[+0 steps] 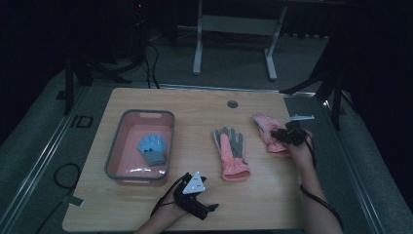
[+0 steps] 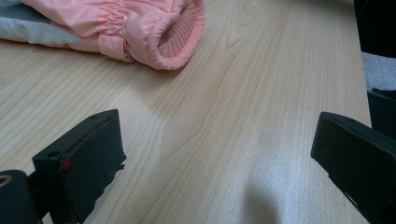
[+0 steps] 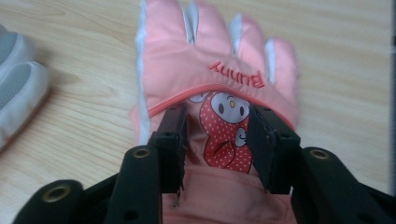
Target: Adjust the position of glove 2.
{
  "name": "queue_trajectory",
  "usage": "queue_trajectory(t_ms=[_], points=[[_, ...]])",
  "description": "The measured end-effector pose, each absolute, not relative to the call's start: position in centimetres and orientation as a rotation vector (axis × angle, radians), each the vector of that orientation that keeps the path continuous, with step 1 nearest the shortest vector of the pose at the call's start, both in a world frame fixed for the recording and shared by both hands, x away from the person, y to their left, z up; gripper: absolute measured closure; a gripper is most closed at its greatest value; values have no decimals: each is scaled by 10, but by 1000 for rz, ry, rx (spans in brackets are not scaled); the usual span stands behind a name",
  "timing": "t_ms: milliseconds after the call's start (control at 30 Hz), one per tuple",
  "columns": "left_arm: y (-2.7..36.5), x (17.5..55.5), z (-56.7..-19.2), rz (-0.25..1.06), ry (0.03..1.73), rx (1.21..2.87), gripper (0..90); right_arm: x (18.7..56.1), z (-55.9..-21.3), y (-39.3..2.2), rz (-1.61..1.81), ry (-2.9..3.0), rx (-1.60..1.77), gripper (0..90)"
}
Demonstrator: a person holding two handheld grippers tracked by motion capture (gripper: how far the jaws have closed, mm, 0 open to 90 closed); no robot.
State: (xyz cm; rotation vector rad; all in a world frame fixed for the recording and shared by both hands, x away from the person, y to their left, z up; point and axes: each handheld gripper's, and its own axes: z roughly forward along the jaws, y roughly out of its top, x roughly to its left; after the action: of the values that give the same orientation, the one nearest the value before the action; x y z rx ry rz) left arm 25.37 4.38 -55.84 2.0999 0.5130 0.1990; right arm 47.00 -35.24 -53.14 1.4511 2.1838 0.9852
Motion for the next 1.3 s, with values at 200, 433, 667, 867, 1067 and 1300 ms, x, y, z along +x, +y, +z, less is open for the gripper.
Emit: queue_trajectory(t_ms=[200,433,667,867,1067,1300], points=[[43,253,-558,202,509,2105,26,468,-535,-354,1032,2171,1483,796],[43,254,-559,197,511,2106,26,463,-523,-349,998,2117,1558,884],[43,254,-558,196,511,2103,26,437,-488,-333,969,2032,1535,886],[42,252,-558,207,504,2112,26,408,-456,-325,956,1988,1507,886],[43,253,-558,205,505,2102,26,375,-449,-326,977,1913,1592,885],[41,251,-557,214,489,2112,26,343,-473,-324,961,1908,1662,885]])
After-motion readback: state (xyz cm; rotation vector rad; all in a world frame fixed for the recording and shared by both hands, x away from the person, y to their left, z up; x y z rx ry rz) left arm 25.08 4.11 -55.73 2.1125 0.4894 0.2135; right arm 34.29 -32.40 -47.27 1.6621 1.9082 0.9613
